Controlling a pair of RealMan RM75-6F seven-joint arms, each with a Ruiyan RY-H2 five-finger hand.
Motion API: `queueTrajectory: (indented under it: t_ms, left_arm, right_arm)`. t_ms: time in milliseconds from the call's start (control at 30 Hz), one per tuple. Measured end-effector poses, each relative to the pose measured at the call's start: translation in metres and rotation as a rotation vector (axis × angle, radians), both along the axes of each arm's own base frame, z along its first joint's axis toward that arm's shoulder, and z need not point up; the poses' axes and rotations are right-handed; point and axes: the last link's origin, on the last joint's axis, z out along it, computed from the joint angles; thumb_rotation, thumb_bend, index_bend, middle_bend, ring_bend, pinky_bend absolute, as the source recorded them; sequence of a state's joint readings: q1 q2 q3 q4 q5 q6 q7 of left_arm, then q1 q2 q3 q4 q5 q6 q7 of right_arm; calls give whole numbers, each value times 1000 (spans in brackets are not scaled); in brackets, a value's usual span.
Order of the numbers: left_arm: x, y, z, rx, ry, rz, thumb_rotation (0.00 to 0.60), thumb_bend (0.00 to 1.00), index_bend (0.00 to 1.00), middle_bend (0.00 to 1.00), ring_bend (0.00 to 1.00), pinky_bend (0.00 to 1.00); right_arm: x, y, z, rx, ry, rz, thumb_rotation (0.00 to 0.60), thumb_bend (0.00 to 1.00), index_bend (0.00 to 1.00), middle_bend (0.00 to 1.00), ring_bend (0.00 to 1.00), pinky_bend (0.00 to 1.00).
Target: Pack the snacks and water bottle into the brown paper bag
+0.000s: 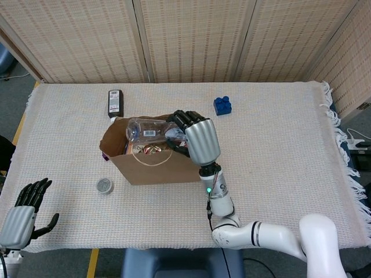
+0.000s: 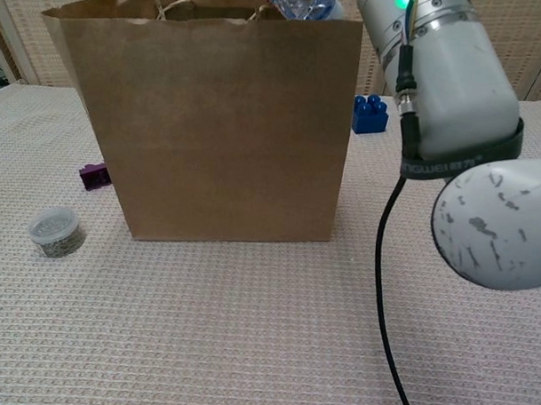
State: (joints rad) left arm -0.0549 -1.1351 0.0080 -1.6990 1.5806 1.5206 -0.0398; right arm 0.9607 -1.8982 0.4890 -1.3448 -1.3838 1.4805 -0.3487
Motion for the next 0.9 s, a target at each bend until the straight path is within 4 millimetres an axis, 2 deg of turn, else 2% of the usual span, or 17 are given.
queueTrajectory:
  t_ms: [133, 400, 600, 667, 733, 800, 833, 867, 900]
  left_arm:
    - [0, -1, 2, 3, -5, -1, 600, 364, 0, 0, 0, 28]
    - [-1, 0, 4, 10, -11, 4, 600, 364, 0, 0, 0, 28]
    - [-2, 1, 4, 7, -10, 7, 600, 364, 0, 0, 0, 28]
    - [-2, 1, 5, 8, -11, 8, 600, 364, 0, 0, 0, 28]
    - [-2, 1, 5, 8, -11, 10, 600, 364, 0, 0, 0, 28]
    - [-2, 1, 4, 7, -9, 10, 600, 364, 0, 0, 0, 28]
    - [-2, 1, 4, 7, -8, 10, 600, 364, 0, 0, 0, 28]
    - [-2, 1, 4, 6, -8, 10, 600, 363, 0, 0, 0, 28]
    - [-2, 1, 4, 6, -6, 9, 600, 363, 0, 0, 0, 28]
  right_arm:
    - [11, 3, -11, 32, -69, 13, 600, 260, 682, 616, 660, 768]
    - [36, 2, 1, 5, -179, 48, 600, 260, 677, 616, 658, 768]
    - [36, 2, -4, 12, -168, 34, 600, 260, 669, 616, 653, 768]
    - [33, 3, -8, 21, -150, 28, 600, 260, 641, 616, 634, 735]
    - [29, 3, -13, 36, -128, 21, 600, 260, 576, 598, 579, 642]
    - [25, 3, -18, 62, -99, 7, 600, 259, 430, 512, 459, 493]
    - [23, 3, -19, 76, -87, 3, 600, 252, 323, 443, 382, 417]
    - [22, 3, -20, 89, -79, -2, 600, 237, 206, 369, 304, 354]
    - [21, 4, -21, 105, -70, -6, 600, 226, 148, 332, 267, 326]
